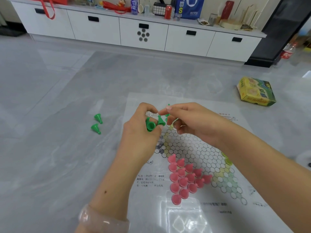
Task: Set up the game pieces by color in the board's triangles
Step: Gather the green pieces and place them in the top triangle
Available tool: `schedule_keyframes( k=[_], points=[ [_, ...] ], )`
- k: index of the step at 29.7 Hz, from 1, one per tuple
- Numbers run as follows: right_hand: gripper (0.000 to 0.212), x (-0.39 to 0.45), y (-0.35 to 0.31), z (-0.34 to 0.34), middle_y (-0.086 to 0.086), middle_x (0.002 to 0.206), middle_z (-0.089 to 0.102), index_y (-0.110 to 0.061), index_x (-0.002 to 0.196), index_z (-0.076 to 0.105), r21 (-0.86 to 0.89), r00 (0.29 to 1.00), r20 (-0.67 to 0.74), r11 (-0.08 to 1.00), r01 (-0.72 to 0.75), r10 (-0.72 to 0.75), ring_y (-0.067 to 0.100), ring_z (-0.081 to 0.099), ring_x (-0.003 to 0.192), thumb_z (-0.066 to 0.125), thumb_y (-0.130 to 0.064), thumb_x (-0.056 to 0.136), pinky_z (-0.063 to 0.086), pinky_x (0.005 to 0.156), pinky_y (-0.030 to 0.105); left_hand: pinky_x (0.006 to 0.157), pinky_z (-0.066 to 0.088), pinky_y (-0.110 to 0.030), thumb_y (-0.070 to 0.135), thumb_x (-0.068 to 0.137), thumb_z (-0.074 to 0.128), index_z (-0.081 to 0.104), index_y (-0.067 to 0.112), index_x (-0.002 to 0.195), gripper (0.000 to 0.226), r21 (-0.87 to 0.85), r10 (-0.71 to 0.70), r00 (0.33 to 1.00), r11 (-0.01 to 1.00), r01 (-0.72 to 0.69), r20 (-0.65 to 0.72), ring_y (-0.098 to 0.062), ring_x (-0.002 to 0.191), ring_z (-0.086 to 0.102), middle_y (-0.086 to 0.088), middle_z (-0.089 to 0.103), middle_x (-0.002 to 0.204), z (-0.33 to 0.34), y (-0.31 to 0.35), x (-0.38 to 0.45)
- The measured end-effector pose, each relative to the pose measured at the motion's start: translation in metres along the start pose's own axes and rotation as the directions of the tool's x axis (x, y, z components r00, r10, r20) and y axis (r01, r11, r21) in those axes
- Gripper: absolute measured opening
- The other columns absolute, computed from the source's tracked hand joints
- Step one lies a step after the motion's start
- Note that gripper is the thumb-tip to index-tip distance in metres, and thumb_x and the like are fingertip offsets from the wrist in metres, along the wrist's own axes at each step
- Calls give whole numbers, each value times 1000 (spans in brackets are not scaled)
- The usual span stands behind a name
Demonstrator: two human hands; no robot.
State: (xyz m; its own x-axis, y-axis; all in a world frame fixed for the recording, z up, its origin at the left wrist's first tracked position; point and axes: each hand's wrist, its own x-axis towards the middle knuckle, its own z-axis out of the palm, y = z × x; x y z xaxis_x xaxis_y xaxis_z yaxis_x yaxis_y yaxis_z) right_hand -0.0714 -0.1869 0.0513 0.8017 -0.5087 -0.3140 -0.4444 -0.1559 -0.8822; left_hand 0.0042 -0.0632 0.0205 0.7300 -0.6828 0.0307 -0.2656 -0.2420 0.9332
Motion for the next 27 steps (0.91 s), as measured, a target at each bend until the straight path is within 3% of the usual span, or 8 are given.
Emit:
schedule_keyframes(
  k=[6,9,17,19,22,24,27],
  points=[
    [16,3,0,4,-5,66,58,-7,90,70,-49,997,-22,996,75,-76,3,49,54,61,-21,87,45,55,15,37,35,-8,10,86,58,42,24,89,22,32,-23,1000,999,23,16,-7,52,44,4,56,81,3,0,0],
    [14,3,0,1,-4,71,65,-7,90,70,-58,996,5,994,95,-94,1,55,60,62,-18,86,49,59,13,36,32,-9,7,86,53,42,25,83,21,44,-16,1000,999,15,8,-9,51,43,-3,61,82,2,-1,1],
    [13,1,3,-1,0,72,67,-4,91,68,80,992,86,993,90,-97,1,60,61,56,-5,88,54,64,14,33,28,-9,6,87,53,43,22,82,19,56,-27,999,998,29,-25,-9,47,37,3,43,65,1,-4,2],
    [11,1,1,-3,-1,72,66,-8,89,68,16,992,61,994,111,-112,1,60,61,57,-8,87,53,64,14,33,27,-9,8,87,54,45,20,86,16,53,-26,999,998,28,-29,-9,46,37,4,45,65,1,-4,2],
    [8,7,-1,-19,-9,70,64,-18,82,67,-185,980,-119,973,134,-158,2,55,59,61,-19,86,46,57,14,35,29,-9,14,87,58,48,20,87,11,36,-36,998,999,38,-53,-9,47,37,1,56,73,1,-5,2],
    [8,13,0,-31,-10,73,62,-20,82,67,-334,950,-232,935,122,-207,0,53,62,61,-23,86,42,58,14,40,33,-8,18,88,58,51,20,89,7,43,-45,997,998,48,-59,-10,55,42,-1,60,84,0,-5,2],
    [8,20,8,-36,-12,73,57,-18,85,66,-478,942,-235,873,101,-238,-4,53,56,59,-21,88,37,49,6,48,36,-9,21,89,57,52,21,89,5,43,-60,997,997,63,-54,-13,76,56,0,65,92,0,-4,3]
  ],
)
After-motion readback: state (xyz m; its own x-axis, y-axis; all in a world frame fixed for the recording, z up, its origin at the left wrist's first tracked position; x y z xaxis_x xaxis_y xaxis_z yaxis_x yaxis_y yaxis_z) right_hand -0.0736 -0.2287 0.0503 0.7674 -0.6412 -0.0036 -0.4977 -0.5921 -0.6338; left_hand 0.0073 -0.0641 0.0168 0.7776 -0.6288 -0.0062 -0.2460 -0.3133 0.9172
